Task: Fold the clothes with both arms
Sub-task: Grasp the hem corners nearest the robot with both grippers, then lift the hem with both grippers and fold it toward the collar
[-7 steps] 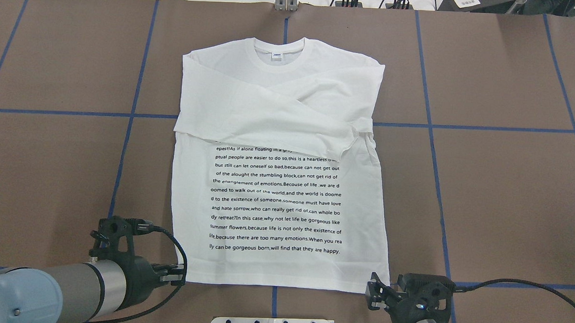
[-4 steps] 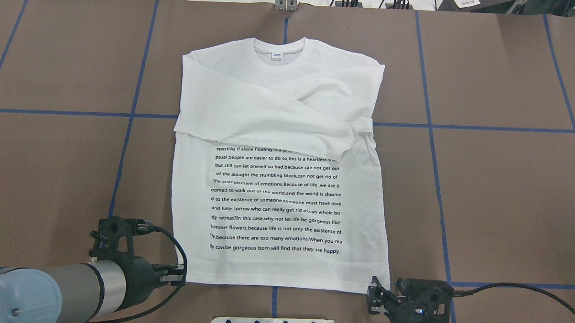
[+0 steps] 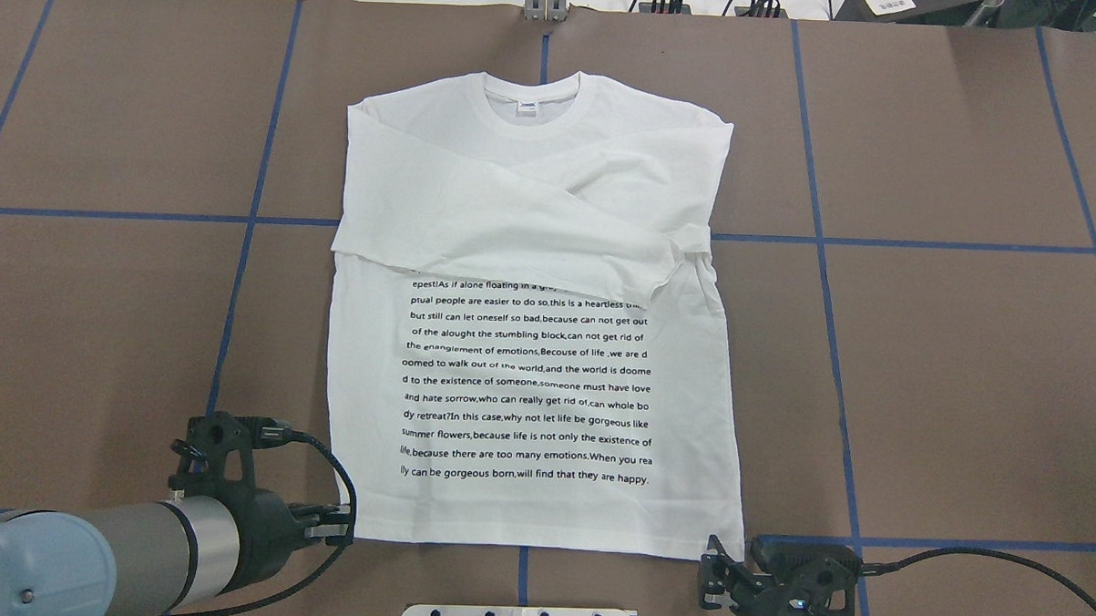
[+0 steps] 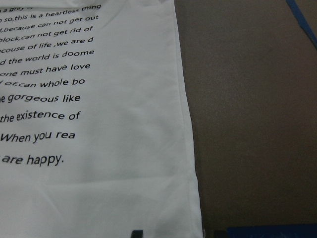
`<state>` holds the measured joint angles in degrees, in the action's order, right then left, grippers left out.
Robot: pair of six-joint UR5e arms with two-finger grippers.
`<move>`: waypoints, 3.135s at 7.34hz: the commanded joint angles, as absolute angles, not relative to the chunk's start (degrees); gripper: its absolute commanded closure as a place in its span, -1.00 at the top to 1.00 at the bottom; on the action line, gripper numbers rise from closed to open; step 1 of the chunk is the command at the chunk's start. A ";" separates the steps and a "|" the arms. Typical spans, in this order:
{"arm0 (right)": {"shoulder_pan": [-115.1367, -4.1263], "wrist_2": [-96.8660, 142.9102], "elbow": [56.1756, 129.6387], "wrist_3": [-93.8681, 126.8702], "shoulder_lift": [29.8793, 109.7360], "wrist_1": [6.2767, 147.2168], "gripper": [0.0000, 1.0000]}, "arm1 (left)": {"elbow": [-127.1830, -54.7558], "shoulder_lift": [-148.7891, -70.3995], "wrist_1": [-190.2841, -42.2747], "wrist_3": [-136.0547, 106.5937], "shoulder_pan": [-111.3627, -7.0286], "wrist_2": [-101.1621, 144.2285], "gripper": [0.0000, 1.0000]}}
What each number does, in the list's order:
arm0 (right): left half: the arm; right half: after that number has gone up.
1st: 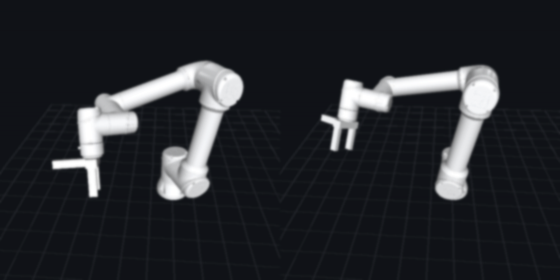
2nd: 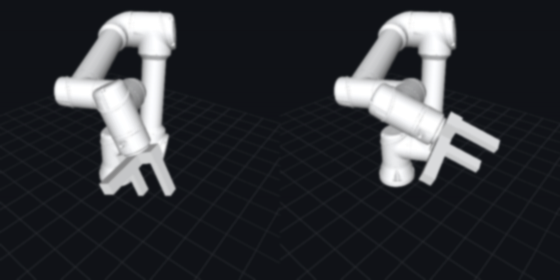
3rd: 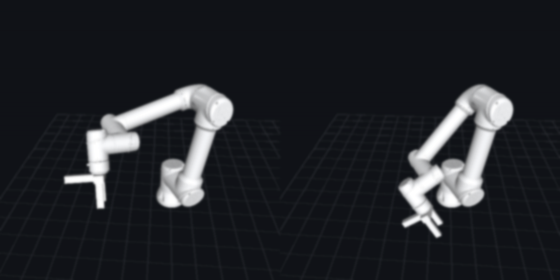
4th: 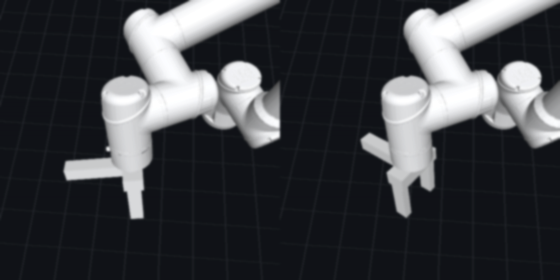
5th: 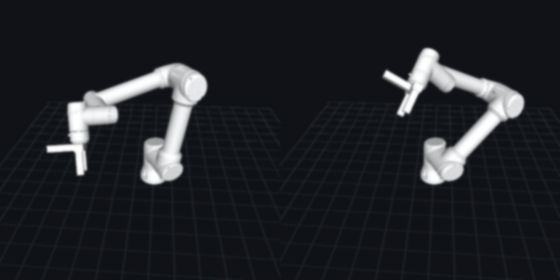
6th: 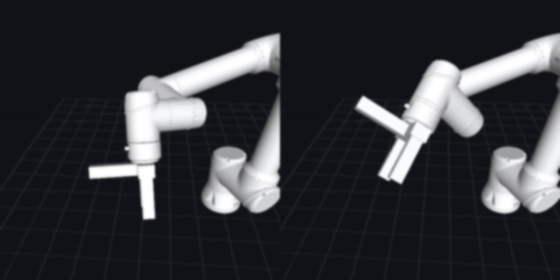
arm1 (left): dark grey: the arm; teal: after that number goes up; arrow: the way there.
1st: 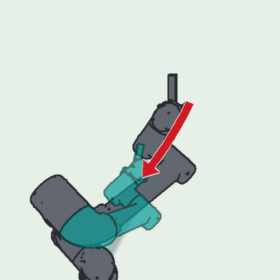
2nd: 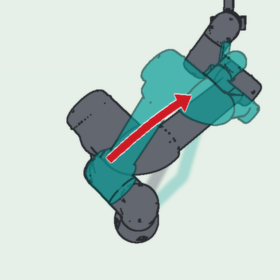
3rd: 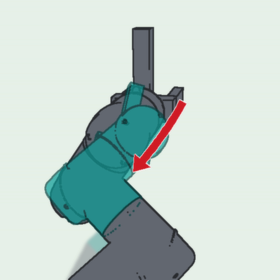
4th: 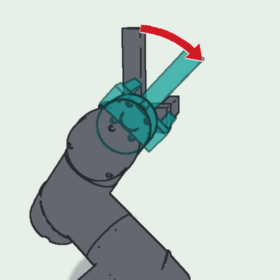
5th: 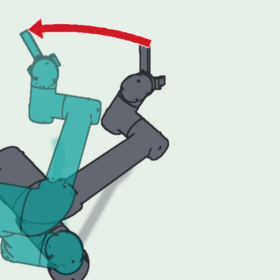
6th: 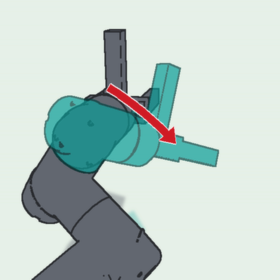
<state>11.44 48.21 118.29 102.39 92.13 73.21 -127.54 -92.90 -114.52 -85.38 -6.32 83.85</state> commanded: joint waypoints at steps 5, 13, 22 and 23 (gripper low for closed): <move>11.69 48.25 118.39 102.30 92.02 73.21 -1.00 | -128.93 -92.37 -114.52 -85.43 -6.33 83.85 -1.00; -11.09 77.98 151.80 91.38 72.51 123.51 -1.00 | -147.93 -102.08 -85.56 -77.66 -19.82 100.02 -1.00; -44.91 91.41 99.29 69.26 48.53 101.13 -1.00 | -99.76 -123.21 -100.73 -52.74 -48.25 100.73 -1.00; -44.91 91.23 92.88 69.26 47.65 95.33 -1.00 | -91.32 -125.14 -106.73 -52.65 -48.16 100.64 -1.00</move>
<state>-44.70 91.44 101.19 69.34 49.09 102.37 -102.03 -123.19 -98.30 -52.88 -48.11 100.81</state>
